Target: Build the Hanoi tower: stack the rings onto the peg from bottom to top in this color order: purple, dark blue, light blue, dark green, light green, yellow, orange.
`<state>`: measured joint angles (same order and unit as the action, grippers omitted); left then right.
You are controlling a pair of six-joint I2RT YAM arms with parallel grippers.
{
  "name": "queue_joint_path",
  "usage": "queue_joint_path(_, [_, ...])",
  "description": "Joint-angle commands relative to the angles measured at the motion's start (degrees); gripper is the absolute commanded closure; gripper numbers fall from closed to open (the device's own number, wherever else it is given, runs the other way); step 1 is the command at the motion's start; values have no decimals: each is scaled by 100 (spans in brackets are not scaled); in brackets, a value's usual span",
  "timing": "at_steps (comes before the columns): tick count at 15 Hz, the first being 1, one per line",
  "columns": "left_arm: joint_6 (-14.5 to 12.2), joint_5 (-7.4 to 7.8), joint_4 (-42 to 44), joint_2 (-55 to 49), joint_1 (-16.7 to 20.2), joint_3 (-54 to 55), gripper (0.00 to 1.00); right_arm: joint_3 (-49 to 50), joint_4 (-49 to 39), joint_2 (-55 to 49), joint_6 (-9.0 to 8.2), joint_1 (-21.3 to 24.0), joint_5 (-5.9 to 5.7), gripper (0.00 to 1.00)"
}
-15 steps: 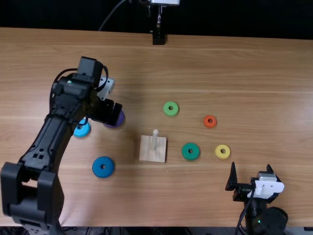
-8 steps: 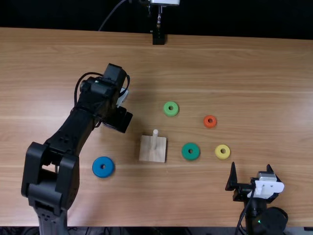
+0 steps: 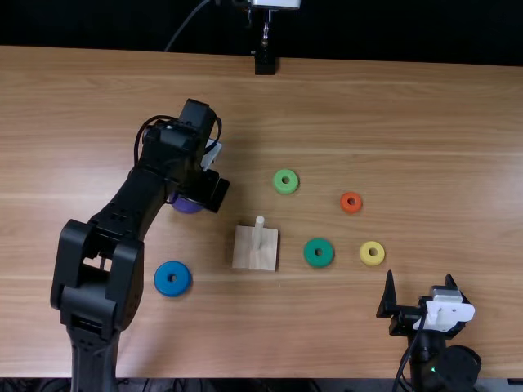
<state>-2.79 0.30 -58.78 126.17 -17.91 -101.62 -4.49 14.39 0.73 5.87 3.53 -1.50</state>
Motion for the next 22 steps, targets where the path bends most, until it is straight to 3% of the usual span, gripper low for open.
queue_joint_path(1, [-17, 224, -7, 241, 69, -182, 0, 361, 381, -73, -7, 43, -82, 0])
queue_joint_path(10, [-90, 213, -17, 215, 438, -253, 0, 361, 381, -73, -7, 43, -82, 0])
queue_joint_path(22, [-80, 234, 204, 479, 385, -261, 0, 361, 381, -73, -7, 43, -82, 0])
